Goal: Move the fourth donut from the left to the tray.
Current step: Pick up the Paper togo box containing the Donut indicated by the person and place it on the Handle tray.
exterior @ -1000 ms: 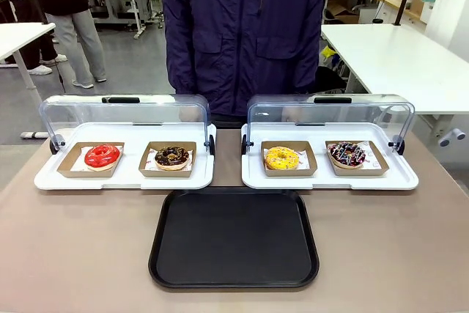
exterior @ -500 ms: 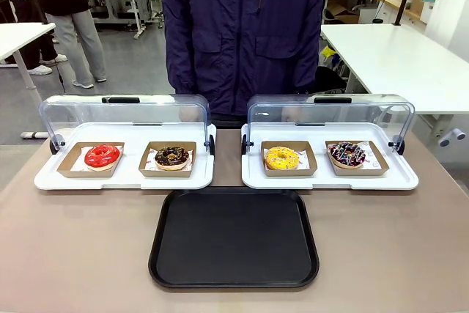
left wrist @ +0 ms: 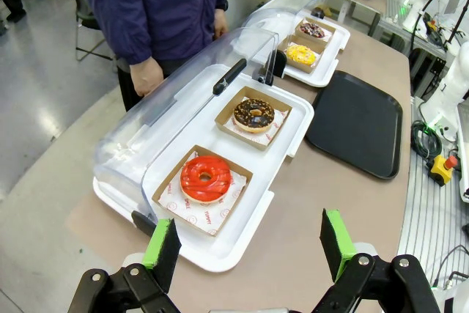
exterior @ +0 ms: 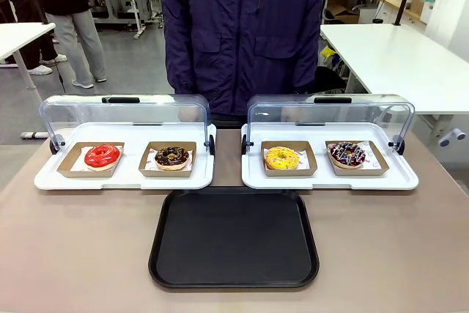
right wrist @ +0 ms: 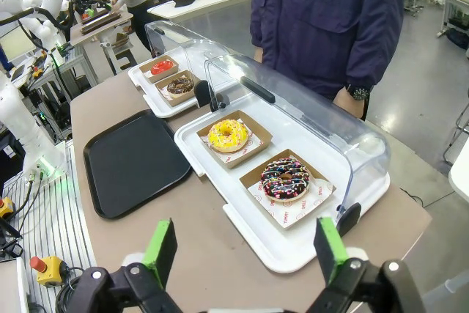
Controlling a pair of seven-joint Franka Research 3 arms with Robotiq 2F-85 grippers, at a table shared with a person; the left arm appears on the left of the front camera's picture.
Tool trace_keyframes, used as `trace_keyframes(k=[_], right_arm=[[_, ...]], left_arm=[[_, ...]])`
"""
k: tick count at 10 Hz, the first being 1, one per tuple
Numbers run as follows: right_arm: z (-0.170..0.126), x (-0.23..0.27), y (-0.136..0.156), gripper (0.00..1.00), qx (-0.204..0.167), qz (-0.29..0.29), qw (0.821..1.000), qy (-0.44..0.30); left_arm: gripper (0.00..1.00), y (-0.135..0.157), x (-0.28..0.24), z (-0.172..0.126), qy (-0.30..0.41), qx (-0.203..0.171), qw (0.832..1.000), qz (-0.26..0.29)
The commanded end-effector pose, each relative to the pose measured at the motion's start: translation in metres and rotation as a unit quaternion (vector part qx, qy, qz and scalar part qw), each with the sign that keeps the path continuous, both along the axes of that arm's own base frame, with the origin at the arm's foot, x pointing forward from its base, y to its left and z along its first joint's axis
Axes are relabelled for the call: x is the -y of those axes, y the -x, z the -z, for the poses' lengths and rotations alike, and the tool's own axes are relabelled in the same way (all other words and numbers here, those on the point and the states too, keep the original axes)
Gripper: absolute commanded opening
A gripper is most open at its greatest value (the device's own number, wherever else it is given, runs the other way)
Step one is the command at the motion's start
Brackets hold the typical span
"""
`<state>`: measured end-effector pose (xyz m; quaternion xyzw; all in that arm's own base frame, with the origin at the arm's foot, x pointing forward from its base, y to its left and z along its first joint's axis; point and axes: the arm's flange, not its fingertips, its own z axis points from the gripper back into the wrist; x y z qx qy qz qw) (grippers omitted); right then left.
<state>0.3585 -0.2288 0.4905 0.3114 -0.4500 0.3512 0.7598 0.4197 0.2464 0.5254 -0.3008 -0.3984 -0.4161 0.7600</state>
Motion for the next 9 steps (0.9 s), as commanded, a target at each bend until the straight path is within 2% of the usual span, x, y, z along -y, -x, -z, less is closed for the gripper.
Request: trace_keyframes(k=[1, 9], right_arm=[[-0.0010, -0.0007, -0.0029, 1.00, 0.014, 0.000, 1.000, -0.008], [-0.0010, -0.0007, -0.0029, 1.00, 0.014, 0.000, 1.000, -0.008]], left_arm=[[1.00, 0.0006, -0.0004, -0.0006, 0.001, -0.001, 1.000, 0.001], [1.00, 0.0006, -0.0004, -0.0006, 0.001, -0.001, 1.000, 0.001]])
